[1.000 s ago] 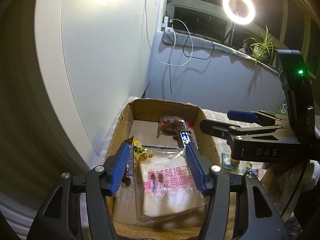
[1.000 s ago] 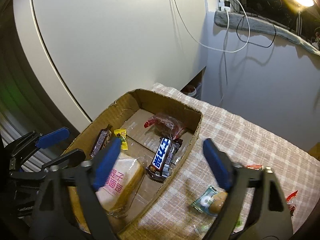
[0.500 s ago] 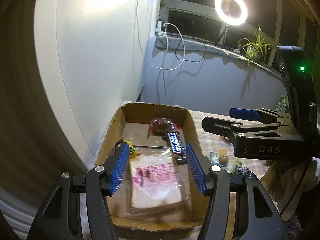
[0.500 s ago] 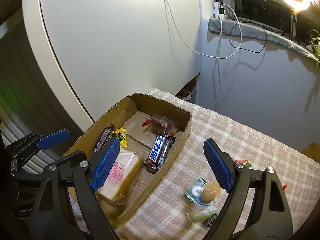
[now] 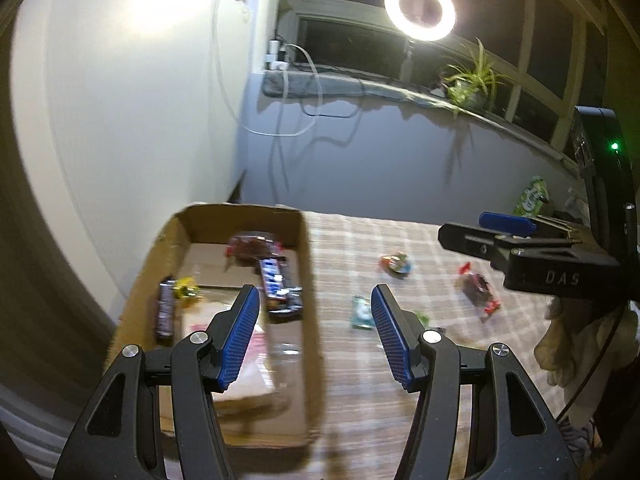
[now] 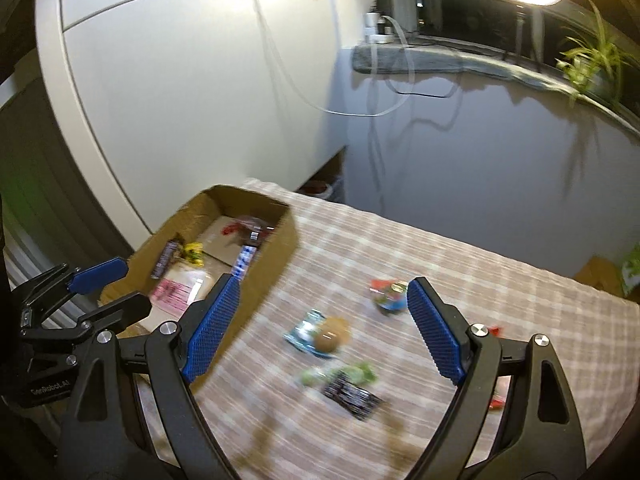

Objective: Organize snacks
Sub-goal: 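Move both grippers back over the remaining snacks on the bed, then grasp the round candy with the left gripper while the right grasps the red-wrapped candy bag, then carry the round candy and red-wrapped candy bag over the cardboard box, then open both grippers to drop the two candies into the box, then move both grippers back toward the black packet and pink candy, then grasp the black candy packet with the left gripper while the right grasps the pink candy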

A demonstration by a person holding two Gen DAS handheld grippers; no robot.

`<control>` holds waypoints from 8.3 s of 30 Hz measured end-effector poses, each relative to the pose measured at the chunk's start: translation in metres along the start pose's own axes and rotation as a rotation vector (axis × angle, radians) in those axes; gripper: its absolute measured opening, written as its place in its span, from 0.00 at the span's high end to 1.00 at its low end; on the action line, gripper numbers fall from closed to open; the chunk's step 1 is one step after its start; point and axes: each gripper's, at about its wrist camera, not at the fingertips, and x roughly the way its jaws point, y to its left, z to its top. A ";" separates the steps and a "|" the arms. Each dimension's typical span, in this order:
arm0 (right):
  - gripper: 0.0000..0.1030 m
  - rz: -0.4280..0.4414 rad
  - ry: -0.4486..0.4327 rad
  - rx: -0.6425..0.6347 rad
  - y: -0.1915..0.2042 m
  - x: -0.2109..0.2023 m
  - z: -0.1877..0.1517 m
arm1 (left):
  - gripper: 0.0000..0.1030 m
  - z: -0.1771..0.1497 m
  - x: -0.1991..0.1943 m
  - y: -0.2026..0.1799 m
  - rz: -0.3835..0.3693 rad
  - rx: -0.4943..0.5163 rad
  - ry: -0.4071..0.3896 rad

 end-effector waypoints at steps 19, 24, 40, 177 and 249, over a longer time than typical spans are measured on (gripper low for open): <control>0.15 -0.116 0.054 0.142 -0.125 -0.038 -0.061 | 0.47 -0.025 0.041 -0.079 -0.138 0.069 0.123; 0.15 -0.108 0.073 0.177 -0.147 -0.029 -0.071 | 0.50 -0.020 0.057 -0.090 -0.129 0.092 0.144; 0.22 -0.039 0.141 0.117 -0.160 0.025 -0.086 | 0.50 0.006 0.142 -0.109 -0.079 0.103 0.197; 0.27 0.112 0.027 -0.181 0.098 0.082 0.028 | 0.53 -0.002 0.015 0.085 0.106 -0.096 0.009; 0.48 -0.115 0.198 0.041 -0.163 0.038 -0.107 | 0.53 -0.037 0.152 -0.133 -0.121 0.141 0.310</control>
